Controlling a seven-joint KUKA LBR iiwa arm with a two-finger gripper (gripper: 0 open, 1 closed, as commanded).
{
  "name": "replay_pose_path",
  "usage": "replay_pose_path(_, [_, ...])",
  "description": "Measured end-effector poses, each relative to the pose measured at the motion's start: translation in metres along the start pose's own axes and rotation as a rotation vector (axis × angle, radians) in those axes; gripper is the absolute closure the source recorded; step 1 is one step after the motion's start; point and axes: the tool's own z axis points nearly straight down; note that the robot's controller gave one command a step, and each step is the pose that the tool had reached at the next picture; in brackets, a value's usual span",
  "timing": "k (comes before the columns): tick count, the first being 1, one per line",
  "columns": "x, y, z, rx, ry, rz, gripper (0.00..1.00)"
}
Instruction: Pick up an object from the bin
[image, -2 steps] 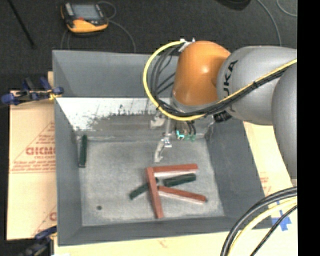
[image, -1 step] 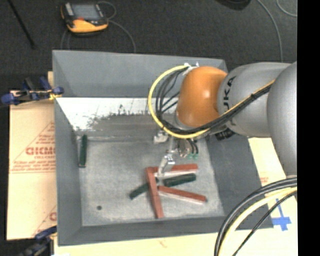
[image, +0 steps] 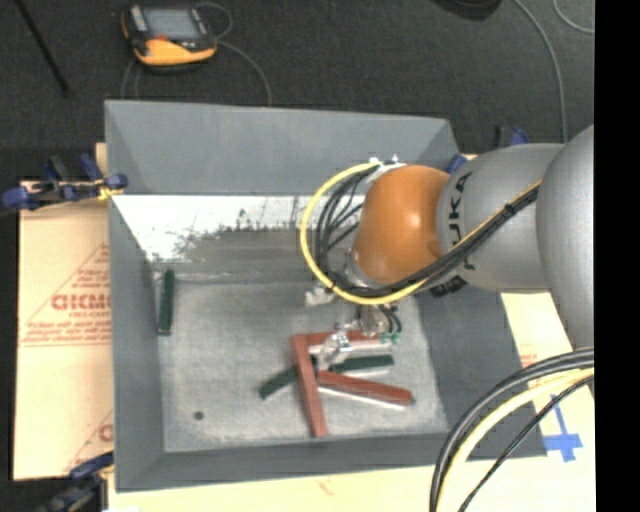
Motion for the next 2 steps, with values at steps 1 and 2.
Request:
replay_pose_path(1, [0.008, 0.001, 0.013, -0.001, 0.022, 0.000, 0.00])
replay_pose_path(2, [0.057, 0.011, 0.014, 0.002, 0.035, -0.009, 1.00])
